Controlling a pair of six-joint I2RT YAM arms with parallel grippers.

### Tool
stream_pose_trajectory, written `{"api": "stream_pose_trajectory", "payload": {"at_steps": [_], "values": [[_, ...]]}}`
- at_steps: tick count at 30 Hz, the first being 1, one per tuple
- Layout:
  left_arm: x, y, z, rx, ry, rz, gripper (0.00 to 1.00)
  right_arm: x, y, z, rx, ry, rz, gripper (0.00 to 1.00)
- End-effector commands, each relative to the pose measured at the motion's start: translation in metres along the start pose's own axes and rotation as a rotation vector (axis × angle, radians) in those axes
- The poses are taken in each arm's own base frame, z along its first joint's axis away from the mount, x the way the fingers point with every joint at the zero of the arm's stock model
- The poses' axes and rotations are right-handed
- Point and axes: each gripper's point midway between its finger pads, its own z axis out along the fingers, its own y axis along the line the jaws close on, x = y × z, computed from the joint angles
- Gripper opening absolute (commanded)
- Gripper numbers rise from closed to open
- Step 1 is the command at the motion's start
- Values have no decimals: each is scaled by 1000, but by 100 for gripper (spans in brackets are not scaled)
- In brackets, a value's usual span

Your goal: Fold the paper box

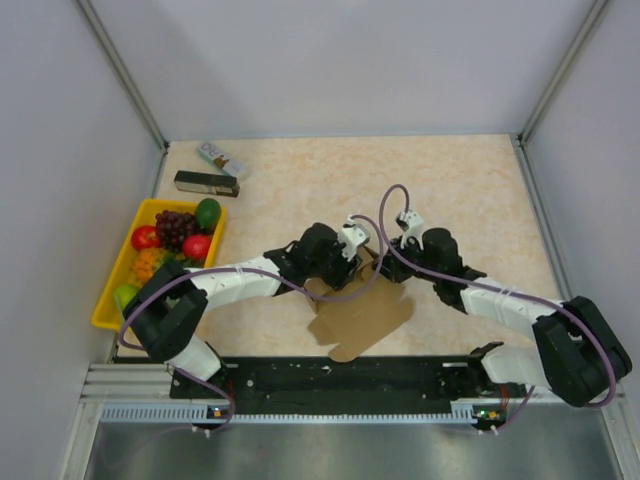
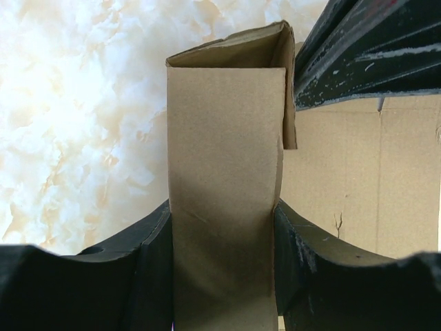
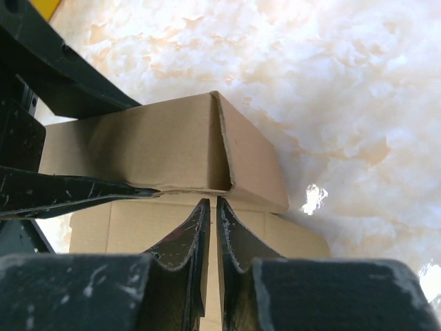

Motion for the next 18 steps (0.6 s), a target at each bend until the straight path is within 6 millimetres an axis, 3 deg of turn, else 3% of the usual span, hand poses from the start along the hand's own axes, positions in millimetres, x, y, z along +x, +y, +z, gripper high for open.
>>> {"api": "stream_pose_trajectory", "payload": {"at_steps": [1,5,10,12,13,14,16,17,18], "values": [[-13,-10,1,45,-42,21,45,-32,0,-7,24,-162,132,8],[-13,-9,2,37,-35,20,45,-32,9,-12,-5,-167,287,17],[-15,-7,0,28,-40,24,46,-27,7,-18,-3,-154,446,21],[-15,-6,-1,25,-44,26,46,-29,14,-19,-65,-170,587,22],[-15,-6,-1,25,-46,27,46,-24,16,-20,-88,-180,634,29],[-15,-5,-1,20,-46,27,46,-38,23,-22,-144,-228,714,35],[-13,-6,0,20,-38,27,46,-34,22,-20,-171,-246,799,35],[-13,-5,0,19,-38,26,46,-52,26,-25,-226,-320,845,35],[-13,-5,0,21,-38,26,46,-51,25,-24,-239,-335,864,33]]}}
